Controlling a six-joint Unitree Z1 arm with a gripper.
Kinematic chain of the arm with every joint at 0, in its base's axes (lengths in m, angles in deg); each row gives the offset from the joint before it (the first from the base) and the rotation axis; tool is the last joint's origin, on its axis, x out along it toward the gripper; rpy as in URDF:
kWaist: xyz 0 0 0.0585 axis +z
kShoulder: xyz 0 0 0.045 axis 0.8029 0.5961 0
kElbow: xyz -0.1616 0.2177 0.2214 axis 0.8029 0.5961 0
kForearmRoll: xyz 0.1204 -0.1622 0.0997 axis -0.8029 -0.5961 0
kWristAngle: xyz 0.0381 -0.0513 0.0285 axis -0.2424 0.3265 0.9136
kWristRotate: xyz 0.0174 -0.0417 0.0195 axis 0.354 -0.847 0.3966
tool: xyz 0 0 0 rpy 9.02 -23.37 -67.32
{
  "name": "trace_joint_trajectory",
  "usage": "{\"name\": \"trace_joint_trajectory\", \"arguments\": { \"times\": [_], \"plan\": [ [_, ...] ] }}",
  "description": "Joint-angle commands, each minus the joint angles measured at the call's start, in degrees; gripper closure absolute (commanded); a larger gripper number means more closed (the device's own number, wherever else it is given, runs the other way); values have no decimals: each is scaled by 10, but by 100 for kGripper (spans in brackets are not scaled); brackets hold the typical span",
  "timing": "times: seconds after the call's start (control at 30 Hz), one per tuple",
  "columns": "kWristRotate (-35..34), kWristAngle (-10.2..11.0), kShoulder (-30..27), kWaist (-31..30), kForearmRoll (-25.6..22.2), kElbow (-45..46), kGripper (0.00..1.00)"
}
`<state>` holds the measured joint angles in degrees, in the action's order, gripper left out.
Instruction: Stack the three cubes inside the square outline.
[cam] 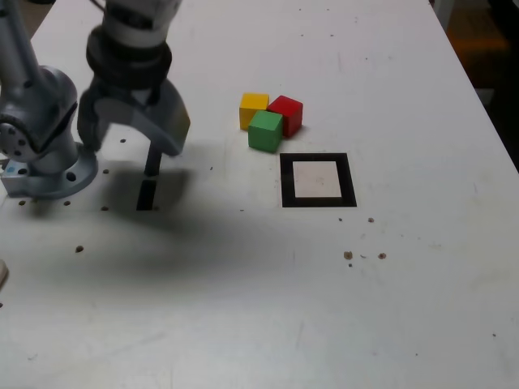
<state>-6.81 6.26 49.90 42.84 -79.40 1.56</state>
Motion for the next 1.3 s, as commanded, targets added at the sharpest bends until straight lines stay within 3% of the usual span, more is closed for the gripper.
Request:
{"name": "trace_joint_trajectory", "arguments": {
  "times": [0.0,0.1,0.17,0.43,0.63,0.77,0.9,1.07,1.27],
  "plan": [
    [21,19,-27,8,-36,-37,0],
    [85,60,-69,34,-99,-111,1],
    [121,69,-75,51,-125,-141,1],
    [269,85,-47,113,-162,-247,1],
    [375,90,35,119,-164,-348,1],
    [402,101,107,113,-148,-391,1],
    [411,126,152,110,-100,-402,1],
    [388,172,160,110,-21,-360,0],
    [391,223,152,114,-15,-351,0]
  ]
}}
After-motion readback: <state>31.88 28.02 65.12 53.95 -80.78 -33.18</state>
